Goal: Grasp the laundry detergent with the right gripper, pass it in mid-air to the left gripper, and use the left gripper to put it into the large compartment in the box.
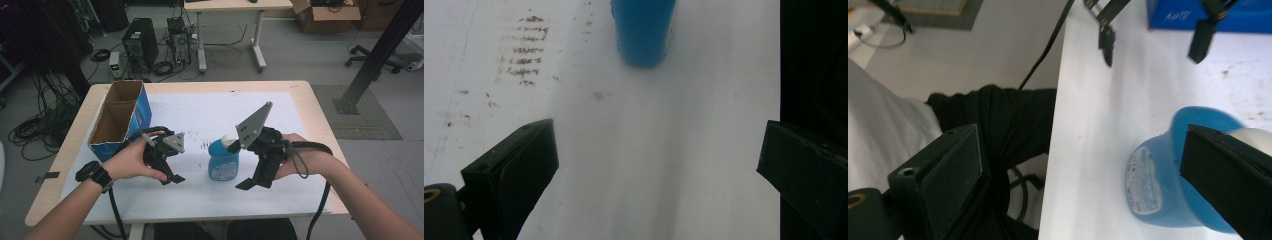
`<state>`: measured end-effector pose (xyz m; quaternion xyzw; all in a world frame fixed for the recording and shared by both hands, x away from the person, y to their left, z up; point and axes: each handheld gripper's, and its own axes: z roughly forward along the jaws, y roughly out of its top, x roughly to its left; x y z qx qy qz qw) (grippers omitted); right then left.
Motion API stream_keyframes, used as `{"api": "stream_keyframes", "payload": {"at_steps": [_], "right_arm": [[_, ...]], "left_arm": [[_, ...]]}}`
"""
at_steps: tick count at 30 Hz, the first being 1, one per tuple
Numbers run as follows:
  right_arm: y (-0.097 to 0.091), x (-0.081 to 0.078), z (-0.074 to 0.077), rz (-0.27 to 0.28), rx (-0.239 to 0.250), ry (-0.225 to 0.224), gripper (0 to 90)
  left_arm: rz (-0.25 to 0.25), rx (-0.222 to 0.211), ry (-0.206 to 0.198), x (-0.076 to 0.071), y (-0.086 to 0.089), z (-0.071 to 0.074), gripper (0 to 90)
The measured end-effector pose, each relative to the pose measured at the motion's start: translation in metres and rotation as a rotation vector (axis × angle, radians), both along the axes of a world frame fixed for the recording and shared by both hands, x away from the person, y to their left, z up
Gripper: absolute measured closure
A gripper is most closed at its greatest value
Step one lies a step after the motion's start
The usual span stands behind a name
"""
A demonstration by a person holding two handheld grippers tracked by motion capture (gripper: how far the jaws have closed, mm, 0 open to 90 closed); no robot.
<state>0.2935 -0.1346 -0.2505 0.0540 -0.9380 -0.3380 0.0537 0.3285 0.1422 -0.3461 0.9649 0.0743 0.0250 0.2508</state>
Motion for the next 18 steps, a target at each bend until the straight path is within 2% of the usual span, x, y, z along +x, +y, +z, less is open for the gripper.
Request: {"api": "stream_keyframes", "payload": {"at_steps": [2, 10, 18], "right_arm": [[-0.008, 0.005, 0.006, -0.008, 0.044, -0.007, 2.9], [-0.03, 0.018, 0.018, -0.037, 0.119, -0.027, 2.8], [-0.045, 0.031, 0.013, -0.057, 0.164, -0.025, 2.5]], "left_arm": [[-0.004, 0.001, -0.002, -0.001, 0.0, 0.001, 3.2], [-0.003, 0.002, -0.004, -0.003, -0.002, 0.0, 3.3], [-0.002, 0.007, 0.0, -0.003, -0.004, 0.0, 3.2]]}}
